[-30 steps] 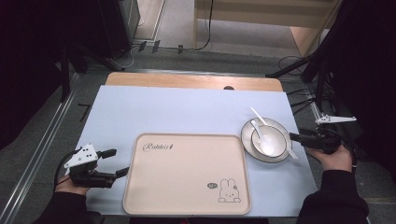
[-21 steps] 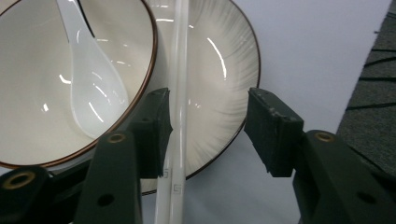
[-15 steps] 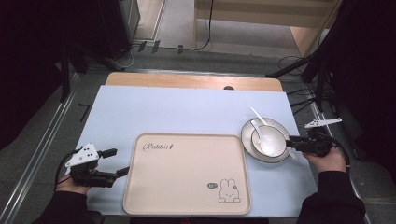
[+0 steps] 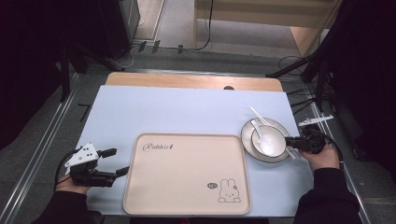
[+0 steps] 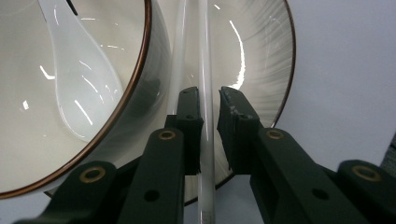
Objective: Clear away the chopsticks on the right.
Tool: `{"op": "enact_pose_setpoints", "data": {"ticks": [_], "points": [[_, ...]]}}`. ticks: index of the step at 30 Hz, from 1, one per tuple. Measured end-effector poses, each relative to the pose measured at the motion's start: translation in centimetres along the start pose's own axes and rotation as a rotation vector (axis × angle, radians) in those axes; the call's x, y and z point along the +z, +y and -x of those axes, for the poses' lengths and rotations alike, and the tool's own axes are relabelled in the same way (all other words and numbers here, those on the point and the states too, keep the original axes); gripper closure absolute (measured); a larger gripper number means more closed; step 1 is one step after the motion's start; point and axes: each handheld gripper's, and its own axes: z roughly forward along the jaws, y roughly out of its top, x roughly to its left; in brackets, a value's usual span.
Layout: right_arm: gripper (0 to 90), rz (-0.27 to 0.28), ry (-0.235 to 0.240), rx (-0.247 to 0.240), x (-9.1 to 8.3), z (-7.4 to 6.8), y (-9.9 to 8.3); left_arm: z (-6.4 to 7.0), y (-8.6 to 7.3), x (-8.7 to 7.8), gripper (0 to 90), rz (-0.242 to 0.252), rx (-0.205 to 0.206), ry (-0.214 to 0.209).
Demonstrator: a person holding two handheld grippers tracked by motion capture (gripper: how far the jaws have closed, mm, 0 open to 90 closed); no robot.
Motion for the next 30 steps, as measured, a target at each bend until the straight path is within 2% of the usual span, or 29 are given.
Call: {"op": "enact_pose_setpoints", "data": {"ticks": [6,9,13,17,19,20,22,23,26,27,30], "points": [[83.9,0.005,0.041,0.032,0.5,0.4,0.2,0.0,0.0,0.0,16.4,-0.001,0.002,-0.002],[84.2,-0.003,0.045,0.032,0.3,0.4,0.2,0.0,0.0,0.0,16.4,0.002,-0.003,0.0],[84.5,-0.009,0.046,0.072,-0.4,0.5,0.4,0.0,0.0,0.0,16.4,0.002,0.0,-0.002],[84.7,0.018,0.018,0.089,-1.5,0.3,1.1,0.0,0.0,-0.1,16.4,0.001,0.001,0.002],[84.8,0.022,0.002,0.133,-2.2,0.0,1.6,0.0,0.0,-0.1,16.4,0.001,0.0,0.003],[84.8,0.022,0.002,0.133,-2.2,0.0,1.6,0.0,0.0,-0.1,16.4,0.001,0.0,0.003],[84.8,0.03,-0.014,0.178,-2.9,-0.3,2.1,0.0,0.0,-0.1,16.4,0.001,0.0,0.002],[84.7,0.036,-0.019,0.186,-3.1,-0.5,2.2,0.0,0.0,-0.1,16.4,0.002,0.0,0.003],[84.8,0.072,-0.046,0.194,-4.0,-1.5,2.6,0.0,0.0,-0.2,16.4,0.0,-0.002,0.004],[84.8,0.086,-0.06,0.209,-4.6,-2.3,2.7,0.1,0.0,-0.2,16.4,0.002,-0.004,0.005],[84.8,0.104,-0.058,0.228,-5.1,-3.1,2.8,0.1,0.0,-0.2,16.3,0.005,-0.005,0.004]]}}
